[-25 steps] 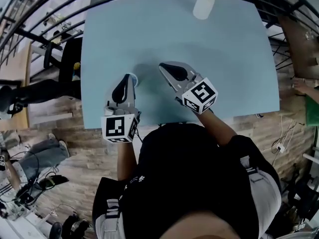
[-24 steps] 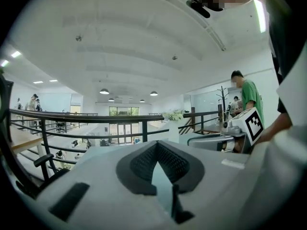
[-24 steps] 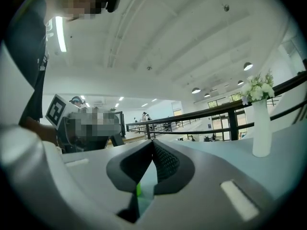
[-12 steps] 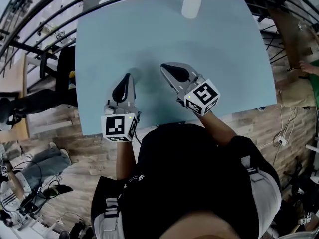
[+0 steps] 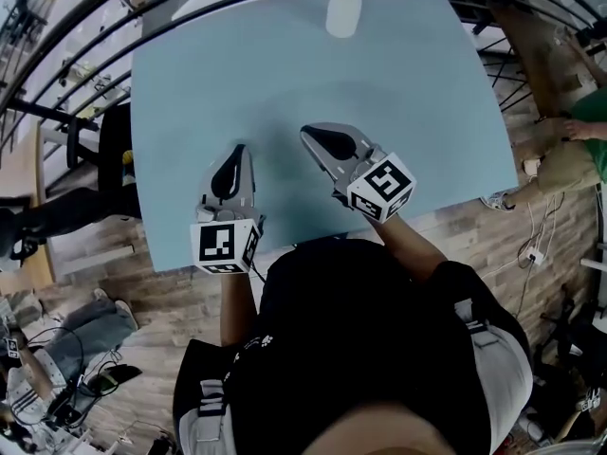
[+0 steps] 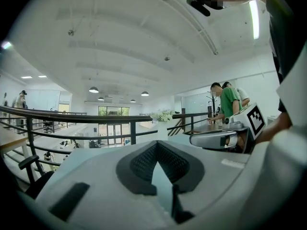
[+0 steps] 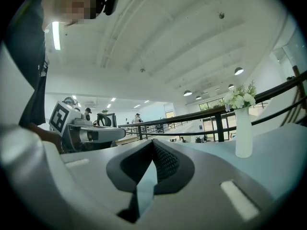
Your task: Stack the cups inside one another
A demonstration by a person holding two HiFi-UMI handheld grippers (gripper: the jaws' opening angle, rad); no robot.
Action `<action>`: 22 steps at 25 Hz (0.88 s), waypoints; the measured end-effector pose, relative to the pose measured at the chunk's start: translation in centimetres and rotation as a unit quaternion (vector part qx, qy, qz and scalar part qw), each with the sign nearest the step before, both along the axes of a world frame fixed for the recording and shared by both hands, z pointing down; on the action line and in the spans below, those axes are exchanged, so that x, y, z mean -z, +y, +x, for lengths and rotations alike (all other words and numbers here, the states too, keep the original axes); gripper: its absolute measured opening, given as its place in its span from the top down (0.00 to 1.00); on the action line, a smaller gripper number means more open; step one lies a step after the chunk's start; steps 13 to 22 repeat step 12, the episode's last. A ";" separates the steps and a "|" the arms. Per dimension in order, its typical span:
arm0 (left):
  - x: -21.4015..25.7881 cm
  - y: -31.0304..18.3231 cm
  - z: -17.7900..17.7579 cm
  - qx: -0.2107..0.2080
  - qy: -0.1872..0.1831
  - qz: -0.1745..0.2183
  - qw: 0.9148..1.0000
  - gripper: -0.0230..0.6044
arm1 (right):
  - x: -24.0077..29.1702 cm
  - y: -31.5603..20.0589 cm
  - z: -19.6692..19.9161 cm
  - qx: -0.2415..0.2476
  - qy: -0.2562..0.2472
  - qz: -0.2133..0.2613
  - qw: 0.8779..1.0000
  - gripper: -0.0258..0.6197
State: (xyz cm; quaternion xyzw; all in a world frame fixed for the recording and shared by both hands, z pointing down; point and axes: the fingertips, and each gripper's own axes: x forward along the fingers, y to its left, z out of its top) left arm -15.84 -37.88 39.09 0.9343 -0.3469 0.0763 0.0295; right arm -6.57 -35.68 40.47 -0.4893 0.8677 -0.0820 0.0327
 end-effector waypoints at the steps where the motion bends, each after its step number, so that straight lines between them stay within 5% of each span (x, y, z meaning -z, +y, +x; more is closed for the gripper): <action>1: 0.0 0.0 0.3 -0.003 0.002 0.001 1.000 0.98 | 0.1 0.1 0.2 -0.002 0.001 0.000 1.000 0.95; 22: -0.2 0.2 2.2 -0.024 0.007 -0.001 1.000 0.98 | 0.1 0.9 1.9 -0.018 0.002 0.000 1.000 0.94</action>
